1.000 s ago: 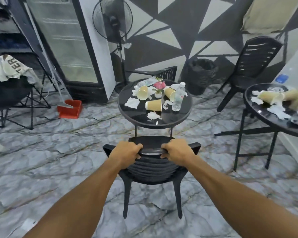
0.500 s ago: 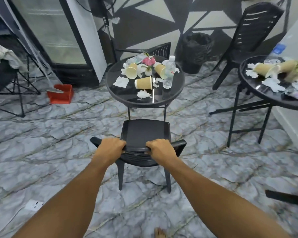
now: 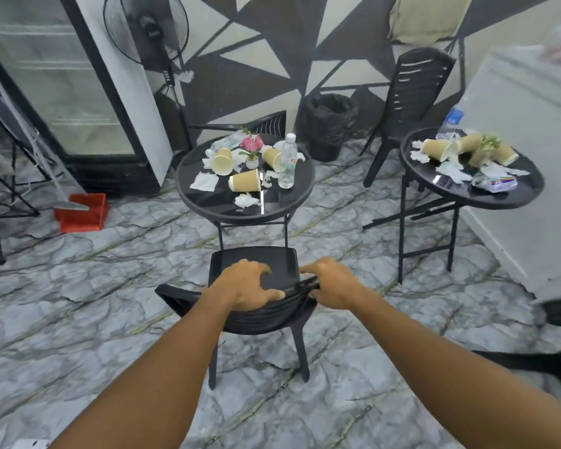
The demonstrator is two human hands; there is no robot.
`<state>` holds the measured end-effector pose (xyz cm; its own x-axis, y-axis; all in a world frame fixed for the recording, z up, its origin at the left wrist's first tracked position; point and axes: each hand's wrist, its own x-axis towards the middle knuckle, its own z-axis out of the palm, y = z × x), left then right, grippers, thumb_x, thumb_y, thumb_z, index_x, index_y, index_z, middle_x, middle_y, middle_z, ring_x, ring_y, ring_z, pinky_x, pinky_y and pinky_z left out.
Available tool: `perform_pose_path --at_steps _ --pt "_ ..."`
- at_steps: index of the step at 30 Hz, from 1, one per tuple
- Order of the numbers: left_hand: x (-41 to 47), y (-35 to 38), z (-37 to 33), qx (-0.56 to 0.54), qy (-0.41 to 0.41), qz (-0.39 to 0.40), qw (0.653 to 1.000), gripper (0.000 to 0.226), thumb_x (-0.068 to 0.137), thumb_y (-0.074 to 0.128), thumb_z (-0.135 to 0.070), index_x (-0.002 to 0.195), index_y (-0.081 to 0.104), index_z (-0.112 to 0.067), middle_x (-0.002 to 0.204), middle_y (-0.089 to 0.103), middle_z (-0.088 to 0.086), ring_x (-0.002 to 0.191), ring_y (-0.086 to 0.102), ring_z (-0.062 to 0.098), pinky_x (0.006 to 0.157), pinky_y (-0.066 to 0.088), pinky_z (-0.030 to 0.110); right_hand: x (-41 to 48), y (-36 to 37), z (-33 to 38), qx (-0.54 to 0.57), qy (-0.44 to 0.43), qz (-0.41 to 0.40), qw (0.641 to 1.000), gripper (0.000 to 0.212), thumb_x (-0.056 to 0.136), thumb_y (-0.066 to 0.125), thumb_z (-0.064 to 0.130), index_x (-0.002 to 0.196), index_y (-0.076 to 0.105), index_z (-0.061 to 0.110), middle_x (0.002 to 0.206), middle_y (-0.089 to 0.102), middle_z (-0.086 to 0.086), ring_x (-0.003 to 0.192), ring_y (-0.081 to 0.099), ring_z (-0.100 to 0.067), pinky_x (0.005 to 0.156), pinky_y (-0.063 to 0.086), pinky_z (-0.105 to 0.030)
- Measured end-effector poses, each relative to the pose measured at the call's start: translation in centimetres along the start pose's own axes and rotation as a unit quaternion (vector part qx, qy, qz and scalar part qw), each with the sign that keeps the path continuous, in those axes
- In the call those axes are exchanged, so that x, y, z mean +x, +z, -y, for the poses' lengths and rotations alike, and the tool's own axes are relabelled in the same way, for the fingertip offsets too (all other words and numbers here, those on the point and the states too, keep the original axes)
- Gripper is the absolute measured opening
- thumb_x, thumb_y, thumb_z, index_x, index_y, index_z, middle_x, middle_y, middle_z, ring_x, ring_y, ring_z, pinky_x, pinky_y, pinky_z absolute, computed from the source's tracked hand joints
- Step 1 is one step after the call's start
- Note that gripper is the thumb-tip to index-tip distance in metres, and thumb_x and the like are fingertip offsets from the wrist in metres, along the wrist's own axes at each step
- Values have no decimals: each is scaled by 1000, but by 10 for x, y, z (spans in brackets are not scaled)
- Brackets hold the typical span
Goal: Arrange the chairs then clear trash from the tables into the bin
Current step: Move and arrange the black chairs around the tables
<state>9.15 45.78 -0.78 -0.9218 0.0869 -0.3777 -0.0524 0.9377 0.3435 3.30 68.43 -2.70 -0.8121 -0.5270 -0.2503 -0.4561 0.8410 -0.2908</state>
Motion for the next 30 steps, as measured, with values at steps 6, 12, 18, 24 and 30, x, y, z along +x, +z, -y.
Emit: perform_pose_path --at_steps 6,12,18,24,30 --pt "47 -2 -103 92 62 -134 985 39 87 57 -52 105 62 -18 107 63 8 114 52 31 99 40 43 -49 -45 -93 44 106 -67 991 39 91 64 31 129 61 23 136 58 -6 126 51 -26 103 45 -40" --pt "125 9 -191 84 92 -112 986 52 88 60 -33 135 53 -13 134 53 8 130 43 28 111 35 41 -56 -73 -190 54 169 -102 979 44 94 56 44 131 58 21 132 60 -3 125 51 -24 101 46 -41" --pt "212 -3 -261 58 85 -91 990 56 86 62 -30 138 50 -13 143 47 9 134 40 26 106 38 38 -26 -118 -281 86 175 -87 977 51 93 55 45 138 52 21 135 58 -7 128 49 -26 100 44 -40" --pt "274 -36 -299 59 71 -106 990 56 87 59 -27 141 48 -15 141 49 7 133 40 26 106 39 39 24 -176 -334 105 142 -86 980 49 94 56 43 136 54 20 137 56 -6 127 51 -24 104 45 -43" --pt "357 -89 -289 40 26 -123 991 58 87 61 -23 142 47 -14 147 47 7 138 39 25 110 38 38 120 -223 -368 98 96 -64 989 47 95 54 41 138 53 20 141 53 -6 127 51 -24 103 44 -39"
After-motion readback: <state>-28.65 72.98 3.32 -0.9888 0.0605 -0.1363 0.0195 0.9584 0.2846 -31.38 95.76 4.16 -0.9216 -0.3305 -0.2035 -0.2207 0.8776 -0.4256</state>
